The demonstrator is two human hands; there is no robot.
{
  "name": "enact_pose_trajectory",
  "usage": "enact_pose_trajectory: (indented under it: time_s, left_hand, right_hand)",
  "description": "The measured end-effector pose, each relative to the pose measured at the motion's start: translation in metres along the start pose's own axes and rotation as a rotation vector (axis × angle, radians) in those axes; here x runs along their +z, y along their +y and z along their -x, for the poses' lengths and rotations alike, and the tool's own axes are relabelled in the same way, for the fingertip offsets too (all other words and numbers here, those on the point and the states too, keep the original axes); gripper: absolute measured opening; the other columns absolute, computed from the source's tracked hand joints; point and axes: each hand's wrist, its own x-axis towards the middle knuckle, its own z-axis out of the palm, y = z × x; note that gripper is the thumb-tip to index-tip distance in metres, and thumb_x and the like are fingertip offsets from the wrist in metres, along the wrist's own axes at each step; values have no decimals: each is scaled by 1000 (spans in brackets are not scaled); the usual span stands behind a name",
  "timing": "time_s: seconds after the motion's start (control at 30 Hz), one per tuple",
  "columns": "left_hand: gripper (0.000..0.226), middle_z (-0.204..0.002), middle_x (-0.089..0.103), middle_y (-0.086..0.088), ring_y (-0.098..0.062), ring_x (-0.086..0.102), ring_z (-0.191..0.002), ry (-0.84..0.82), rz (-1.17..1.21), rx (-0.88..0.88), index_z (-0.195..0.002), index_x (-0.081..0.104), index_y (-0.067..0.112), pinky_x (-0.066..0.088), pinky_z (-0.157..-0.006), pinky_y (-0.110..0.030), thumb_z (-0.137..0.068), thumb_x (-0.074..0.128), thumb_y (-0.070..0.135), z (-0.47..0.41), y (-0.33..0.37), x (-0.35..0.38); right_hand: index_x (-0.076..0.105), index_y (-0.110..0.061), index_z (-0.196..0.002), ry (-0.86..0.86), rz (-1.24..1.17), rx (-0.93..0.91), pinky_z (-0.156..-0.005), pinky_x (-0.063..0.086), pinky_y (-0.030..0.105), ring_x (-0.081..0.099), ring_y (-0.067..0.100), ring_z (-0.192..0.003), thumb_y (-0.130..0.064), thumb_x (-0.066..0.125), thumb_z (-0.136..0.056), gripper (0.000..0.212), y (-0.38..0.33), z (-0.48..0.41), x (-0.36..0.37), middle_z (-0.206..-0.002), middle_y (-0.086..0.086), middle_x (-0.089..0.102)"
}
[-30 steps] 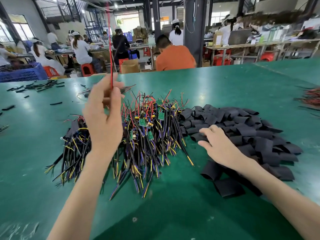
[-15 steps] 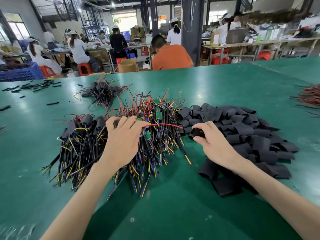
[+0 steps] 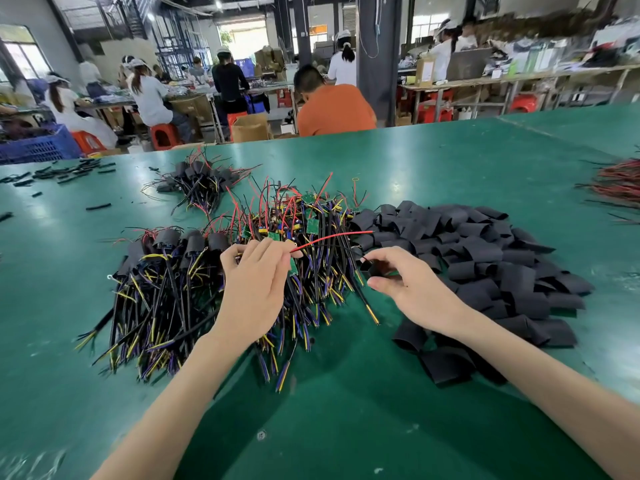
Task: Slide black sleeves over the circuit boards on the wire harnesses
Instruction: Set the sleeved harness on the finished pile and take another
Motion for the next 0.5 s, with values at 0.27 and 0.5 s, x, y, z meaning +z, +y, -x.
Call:
enact_pose_trajectory:
  time_s: [0.27,0.5]
  left_hand:
    - [29,-91,59,10,-17,52,-85,-23,-81,21,-104,65,18,24,-88,-35,-98,36,18,2,-4,1]
    - [25,-89,58,8,-19,49,-83,17,-176,87,-101,67,22,24,-89,-39,-95,44,15,2,-12,2]
  right_hand:
    - [59,-21,-111,25,-90,3,-94,42,23,53,1,-95,-5,63,-87,30,-5,1,-5,-100,-16,54]
    - [60,-19,-111,74,-120,-4,-96,42,22,54,5,-100,-2,62,-86,30,-7,0,-9,-108,-5,59]
